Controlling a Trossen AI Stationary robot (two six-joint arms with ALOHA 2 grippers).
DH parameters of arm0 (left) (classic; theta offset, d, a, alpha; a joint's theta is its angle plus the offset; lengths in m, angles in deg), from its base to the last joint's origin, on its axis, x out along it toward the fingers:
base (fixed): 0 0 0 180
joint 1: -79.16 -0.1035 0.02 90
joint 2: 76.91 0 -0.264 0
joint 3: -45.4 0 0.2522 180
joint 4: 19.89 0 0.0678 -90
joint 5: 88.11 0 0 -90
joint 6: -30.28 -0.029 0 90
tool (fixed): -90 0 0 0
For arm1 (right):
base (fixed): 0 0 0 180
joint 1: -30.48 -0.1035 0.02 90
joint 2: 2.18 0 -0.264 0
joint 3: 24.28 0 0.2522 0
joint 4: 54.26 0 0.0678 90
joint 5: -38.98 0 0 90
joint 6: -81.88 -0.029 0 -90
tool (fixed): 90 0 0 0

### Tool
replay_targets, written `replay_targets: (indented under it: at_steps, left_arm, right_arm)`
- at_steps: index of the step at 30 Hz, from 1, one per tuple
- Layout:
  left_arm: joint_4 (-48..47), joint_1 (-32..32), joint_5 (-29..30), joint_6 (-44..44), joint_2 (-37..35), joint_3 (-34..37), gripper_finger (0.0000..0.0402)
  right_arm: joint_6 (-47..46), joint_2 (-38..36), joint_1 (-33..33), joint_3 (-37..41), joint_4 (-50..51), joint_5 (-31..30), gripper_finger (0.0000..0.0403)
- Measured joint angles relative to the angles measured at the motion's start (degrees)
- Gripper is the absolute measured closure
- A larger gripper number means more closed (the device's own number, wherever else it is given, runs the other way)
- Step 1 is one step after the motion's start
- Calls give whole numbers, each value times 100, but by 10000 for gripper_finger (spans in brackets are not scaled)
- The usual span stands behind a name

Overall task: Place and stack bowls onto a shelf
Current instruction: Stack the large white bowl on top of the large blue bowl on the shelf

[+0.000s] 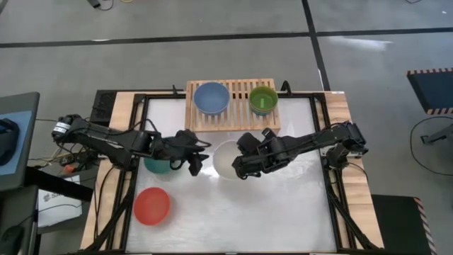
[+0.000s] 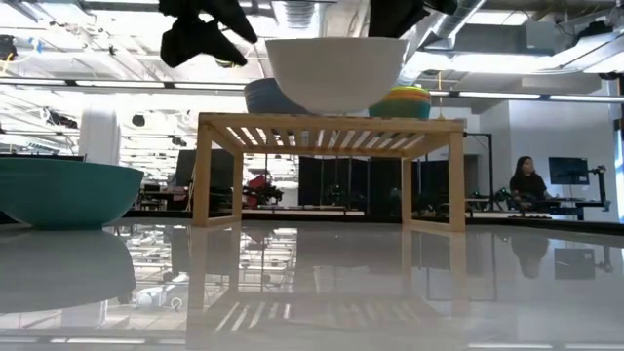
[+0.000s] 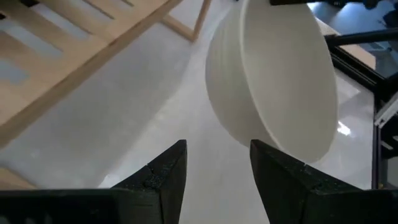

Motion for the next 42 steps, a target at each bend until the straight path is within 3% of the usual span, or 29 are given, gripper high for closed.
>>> replay_targets:
  at_steps: [9, 16, 19, 27, 34, 42]
  left_arm:
    - [652, -482, -647, -547, 109, -151, 237]
    - [679, -858, -1211, -917, 522, -153, 182]
    - [696, -926, -1313, -944, 628, -153, 177]
    - [1243, -991, -1154, -1130, 644, -147, 249]
    - [1021, -1198, -913, -1239, 641, -144, 327]
    - [1080, -1241, -822, -1367, 639, -144, 332]
  right_arm:
    - [306, 0, 176, 0, -106, -108, 368]
    - [791, -20, 184, 0, -115, -237, 368]
    - [884, -22, 211, 0, -127, -290, 367]
    - [1010, -28, 440, 0, -197, -323, 367]
    - [1751, -26, 470, -44, -513, -338, 367]
    - [2807, -24, 447, -443, -685, -381, 366]
